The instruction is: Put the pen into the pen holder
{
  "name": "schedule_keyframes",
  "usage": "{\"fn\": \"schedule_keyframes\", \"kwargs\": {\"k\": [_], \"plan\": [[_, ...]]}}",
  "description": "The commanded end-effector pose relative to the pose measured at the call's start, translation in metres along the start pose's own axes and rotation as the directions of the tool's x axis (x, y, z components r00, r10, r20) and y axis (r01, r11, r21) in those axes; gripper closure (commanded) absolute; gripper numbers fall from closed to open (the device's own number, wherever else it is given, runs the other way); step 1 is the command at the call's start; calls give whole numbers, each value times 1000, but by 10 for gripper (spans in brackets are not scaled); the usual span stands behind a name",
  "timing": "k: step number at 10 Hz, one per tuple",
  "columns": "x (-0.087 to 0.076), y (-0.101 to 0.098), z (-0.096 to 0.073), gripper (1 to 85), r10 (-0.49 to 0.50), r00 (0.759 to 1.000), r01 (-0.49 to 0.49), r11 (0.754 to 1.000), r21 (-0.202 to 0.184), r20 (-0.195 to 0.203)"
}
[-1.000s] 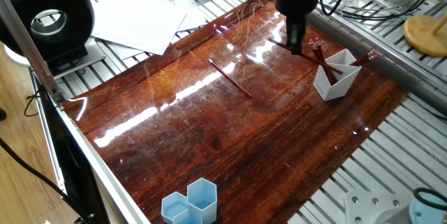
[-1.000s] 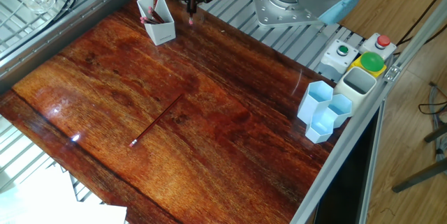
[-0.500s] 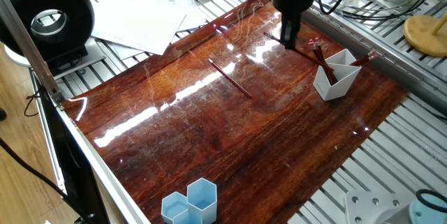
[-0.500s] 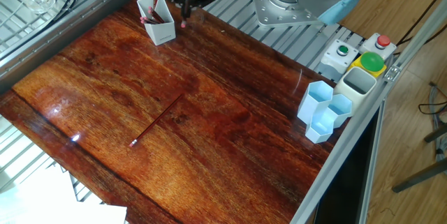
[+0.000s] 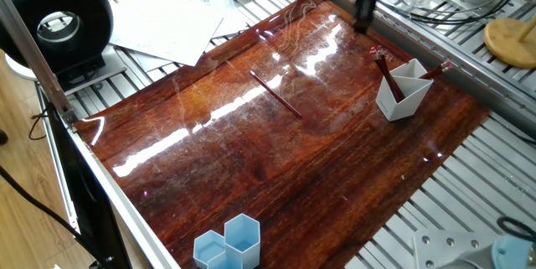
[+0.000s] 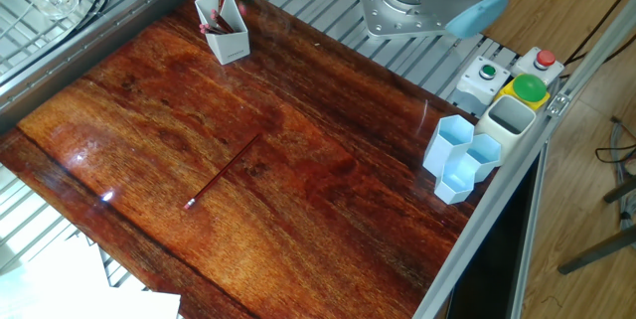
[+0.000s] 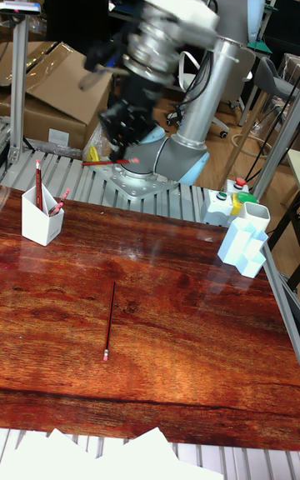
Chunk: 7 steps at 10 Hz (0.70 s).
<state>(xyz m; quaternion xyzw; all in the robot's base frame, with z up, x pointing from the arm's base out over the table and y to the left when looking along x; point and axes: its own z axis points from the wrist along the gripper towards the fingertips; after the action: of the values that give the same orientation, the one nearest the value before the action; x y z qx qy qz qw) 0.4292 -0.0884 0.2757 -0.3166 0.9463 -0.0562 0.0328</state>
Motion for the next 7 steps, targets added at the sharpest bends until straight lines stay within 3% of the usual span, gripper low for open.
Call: {"fn": "schedule_keyframes", "kwargs": {"k": [1, 3, 5, 7], "plan": [[0, -34, -1, 847, -62, 981, 53, 997, 53, 186], [17, -36, 7, 847, -37, 976, 29, 999, 40, 215], [37, -37, 11, 847, -1, 990, -4, 999, 35, 141], [42, -22, 12, 847, 92, 989, -89, 996, -33, 118]]}}
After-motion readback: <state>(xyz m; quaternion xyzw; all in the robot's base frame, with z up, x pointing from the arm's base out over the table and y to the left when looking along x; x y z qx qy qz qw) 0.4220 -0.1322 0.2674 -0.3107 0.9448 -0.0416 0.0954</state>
